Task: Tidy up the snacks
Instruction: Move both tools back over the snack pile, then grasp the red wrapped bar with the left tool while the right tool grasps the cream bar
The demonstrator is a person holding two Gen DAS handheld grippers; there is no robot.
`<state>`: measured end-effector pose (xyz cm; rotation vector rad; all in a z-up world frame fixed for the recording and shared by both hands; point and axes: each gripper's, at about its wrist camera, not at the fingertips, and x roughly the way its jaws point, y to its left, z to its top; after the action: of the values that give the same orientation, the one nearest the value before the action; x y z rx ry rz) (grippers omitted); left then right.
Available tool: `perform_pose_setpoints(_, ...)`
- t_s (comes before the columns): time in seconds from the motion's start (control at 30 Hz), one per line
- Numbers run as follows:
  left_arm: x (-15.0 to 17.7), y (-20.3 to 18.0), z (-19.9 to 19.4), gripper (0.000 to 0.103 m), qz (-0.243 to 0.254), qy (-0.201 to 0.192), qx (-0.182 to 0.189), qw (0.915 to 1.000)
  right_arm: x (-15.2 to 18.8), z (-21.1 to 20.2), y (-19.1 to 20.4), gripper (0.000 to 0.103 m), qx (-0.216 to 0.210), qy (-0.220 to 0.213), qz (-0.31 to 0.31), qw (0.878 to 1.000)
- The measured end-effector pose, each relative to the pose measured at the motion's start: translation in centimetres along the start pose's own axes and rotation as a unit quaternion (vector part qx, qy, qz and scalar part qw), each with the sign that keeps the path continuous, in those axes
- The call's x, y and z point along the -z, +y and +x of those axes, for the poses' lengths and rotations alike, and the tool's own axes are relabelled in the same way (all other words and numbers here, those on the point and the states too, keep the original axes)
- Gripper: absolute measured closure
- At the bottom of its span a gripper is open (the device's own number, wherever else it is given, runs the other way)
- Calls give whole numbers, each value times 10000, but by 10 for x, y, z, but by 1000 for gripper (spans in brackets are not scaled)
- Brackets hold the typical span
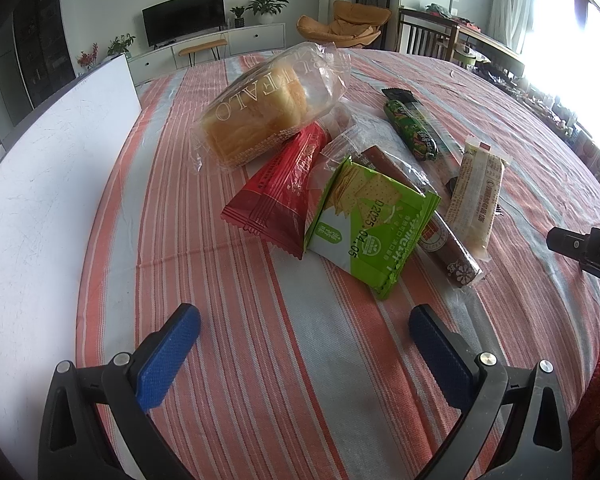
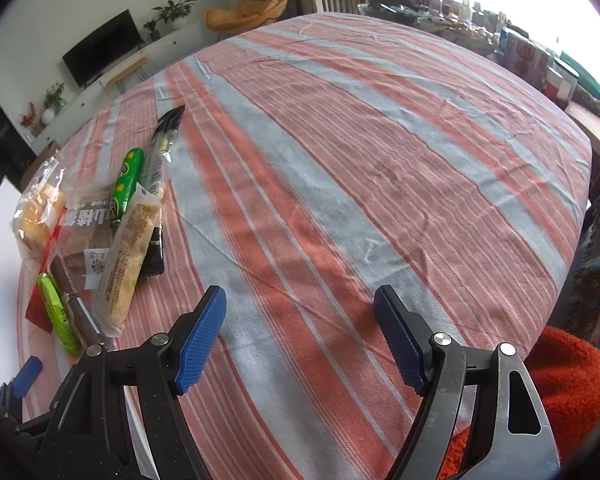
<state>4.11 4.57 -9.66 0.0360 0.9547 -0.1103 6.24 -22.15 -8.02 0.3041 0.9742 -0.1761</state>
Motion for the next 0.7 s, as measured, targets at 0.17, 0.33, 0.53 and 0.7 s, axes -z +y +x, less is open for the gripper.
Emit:
perform_pose_setpoints(0.17,-11,31,-20,0,-673,-108,453,9966,0,0,0,24,1,-3,-3,10000)
perform_pose_setpoints(0.33,-47,56,-37,1,-987,-338,319,9940,0,0,0,23,23,4,-31,10000)
perform_pose_setpoints(0.53,-83,47,3,32,-393,338,21,9987,0,-1,0,23,-29,-4,15,10000)
perform_pose_setpoints(0.7,-99,52,44,46,-659,786,222,9945,0,-2,-3,23,-104,-8,68,9999)
